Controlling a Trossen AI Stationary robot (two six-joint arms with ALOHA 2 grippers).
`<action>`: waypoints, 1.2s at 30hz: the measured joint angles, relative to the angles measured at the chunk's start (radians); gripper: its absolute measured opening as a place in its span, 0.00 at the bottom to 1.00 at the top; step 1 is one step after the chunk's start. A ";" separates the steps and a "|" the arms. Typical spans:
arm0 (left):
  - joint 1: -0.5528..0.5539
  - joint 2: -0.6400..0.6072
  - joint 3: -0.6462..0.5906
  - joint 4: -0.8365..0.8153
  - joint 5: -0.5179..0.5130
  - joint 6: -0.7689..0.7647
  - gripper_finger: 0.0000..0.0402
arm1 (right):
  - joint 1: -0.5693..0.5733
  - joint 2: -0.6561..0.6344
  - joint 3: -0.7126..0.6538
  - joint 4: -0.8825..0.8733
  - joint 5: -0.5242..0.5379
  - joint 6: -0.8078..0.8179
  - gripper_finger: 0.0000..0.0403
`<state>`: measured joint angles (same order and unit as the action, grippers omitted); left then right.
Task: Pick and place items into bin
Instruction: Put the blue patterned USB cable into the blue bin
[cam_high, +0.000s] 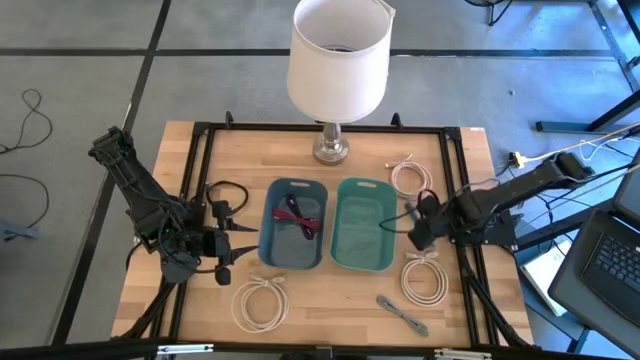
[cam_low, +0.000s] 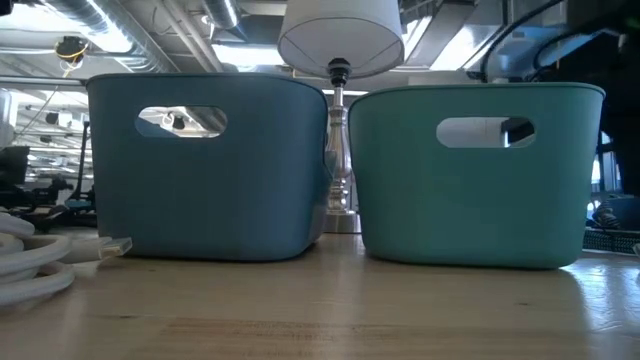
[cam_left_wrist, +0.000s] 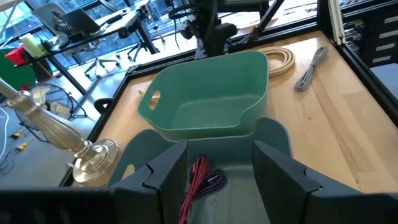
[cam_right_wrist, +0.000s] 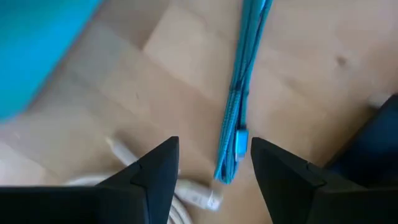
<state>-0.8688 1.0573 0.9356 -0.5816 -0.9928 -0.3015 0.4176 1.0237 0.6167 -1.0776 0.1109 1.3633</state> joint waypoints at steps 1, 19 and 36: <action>0.000 0.000 0.000 0.000 0.000 0.000 0.43 | 0.021 0.009 0.000 0.000 -0.002 0.017 0.51; 0.000 0.000 0.000 -0.003 0.000 0.006 0.43 | 0.202 0.161 0.000 -0.008 0.027 0.194 0.51; 0.000 0.000 0.000 -0.017 0.000 0.008 0.42 | 0.202 0.244 0.000 0.042 0.027 0.201 0.51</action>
<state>-0.8688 1.0573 0.9356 -0.5987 -0.9932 -0.2939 0.6197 1.2678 0.6163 -1.0352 0.1381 1.5642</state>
